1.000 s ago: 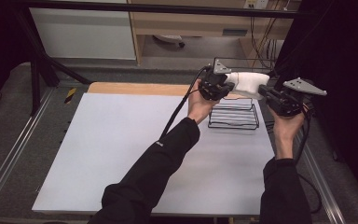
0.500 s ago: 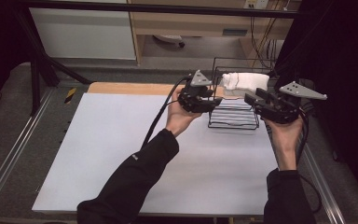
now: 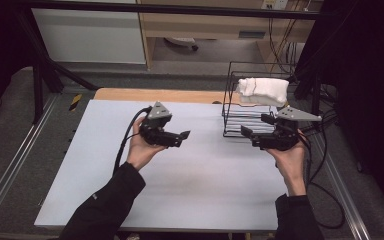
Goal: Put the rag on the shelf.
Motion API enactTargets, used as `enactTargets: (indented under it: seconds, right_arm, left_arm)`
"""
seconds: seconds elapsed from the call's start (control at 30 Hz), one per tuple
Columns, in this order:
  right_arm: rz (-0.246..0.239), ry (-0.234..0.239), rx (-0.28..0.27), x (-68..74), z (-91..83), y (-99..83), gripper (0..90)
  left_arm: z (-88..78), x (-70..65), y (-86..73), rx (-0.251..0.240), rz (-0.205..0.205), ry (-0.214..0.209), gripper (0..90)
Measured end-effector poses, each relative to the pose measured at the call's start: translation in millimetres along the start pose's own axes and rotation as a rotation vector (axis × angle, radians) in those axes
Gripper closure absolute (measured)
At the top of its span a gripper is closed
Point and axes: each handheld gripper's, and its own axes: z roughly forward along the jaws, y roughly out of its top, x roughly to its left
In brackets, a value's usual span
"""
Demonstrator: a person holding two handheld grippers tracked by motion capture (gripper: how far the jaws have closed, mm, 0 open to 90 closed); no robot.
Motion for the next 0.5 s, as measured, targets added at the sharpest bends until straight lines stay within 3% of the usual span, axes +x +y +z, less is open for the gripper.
enactTargets:
  seconds: [0.2,0.5]
  right_arm:
    - [-0.003,0.031,0.042,8.3,12.3,-17.2,2.3]
    - [-0.009,0.070,0.075,16.6,21.4,-46.6,0.5]
  left_arm:
    - [-31.6,18.9,-46.2,0.020,-0.037,0.036,6.6]
    - [-70.2,42.9,-110.0,0.038,-0.122,0.081,6.6]
